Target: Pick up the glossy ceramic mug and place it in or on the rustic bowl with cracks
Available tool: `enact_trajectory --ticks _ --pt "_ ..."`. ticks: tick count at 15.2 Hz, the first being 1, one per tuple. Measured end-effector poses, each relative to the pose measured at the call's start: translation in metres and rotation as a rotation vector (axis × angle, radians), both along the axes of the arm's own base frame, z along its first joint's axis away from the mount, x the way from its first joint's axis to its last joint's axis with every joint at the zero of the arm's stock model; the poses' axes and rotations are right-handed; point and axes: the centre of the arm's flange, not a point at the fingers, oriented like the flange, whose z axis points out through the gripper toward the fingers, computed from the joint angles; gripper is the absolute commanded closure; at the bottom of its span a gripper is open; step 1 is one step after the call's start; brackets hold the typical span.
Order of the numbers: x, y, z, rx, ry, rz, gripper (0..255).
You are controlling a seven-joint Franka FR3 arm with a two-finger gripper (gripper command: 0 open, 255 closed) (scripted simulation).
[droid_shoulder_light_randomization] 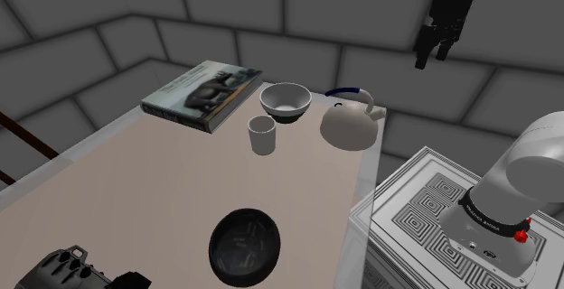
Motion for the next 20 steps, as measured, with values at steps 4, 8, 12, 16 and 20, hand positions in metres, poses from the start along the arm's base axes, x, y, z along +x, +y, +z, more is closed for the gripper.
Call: enact_trajectory --ticks 4,8,12,16,20 --pt "0.011 0.025 -0.011 -0.004 -0.006 -0.002 0" --pt "0.035 0.065 -0.025 -0.011 -0.017 -0.006 0" --pt "0.060 0.110 -0.045 -0.017 -0.030 -0.011 0" --pt "0.082 0.154 -0.063 -0.024 -0.042 -0.017 0" --pt "0.107 0.196 -0.081 -0.030 -0.055 -0.022 0"
